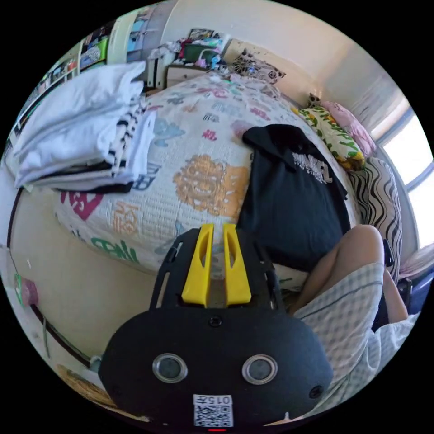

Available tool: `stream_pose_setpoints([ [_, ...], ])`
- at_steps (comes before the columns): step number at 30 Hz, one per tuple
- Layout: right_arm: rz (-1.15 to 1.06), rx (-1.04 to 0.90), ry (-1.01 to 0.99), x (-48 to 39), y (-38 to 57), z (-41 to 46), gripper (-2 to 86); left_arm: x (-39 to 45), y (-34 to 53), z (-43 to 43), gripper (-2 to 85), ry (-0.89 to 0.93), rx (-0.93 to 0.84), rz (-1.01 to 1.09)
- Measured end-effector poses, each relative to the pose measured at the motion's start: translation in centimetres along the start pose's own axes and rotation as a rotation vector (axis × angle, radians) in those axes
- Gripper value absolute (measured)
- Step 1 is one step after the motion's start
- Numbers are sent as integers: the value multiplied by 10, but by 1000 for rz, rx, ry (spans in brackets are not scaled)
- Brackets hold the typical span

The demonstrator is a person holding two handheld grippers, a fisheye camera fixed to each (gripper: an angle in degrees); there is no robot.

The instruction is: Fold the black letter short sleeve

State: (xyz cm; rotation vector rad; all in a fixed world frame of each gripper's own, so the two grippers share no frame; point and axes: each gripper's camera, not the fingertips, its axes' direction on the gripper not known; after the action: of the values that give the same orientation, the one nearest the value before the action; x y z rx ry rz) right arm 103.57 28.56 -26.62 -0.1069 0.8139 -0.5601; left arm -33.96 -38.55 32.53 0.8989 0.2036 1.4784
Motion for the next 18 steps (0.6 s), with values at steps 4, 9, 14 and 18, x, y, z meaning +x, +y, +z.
stream_pose_setpoints([
  [4,-21,124,-69,-6,-24,-33,8,61,-84,3,130,76,70,203],
  [9,-116,180,-70,-42,-69,-50,3,152,-180,60,137,120,84,333],
  [14,-201,141,-19,-78,-115,-57,-4,243,-262,131,107,17,37,452],
  [18,-240,128,-3,-94,-137,-65,-5,245,-314,153,39,23,-5,389],
])
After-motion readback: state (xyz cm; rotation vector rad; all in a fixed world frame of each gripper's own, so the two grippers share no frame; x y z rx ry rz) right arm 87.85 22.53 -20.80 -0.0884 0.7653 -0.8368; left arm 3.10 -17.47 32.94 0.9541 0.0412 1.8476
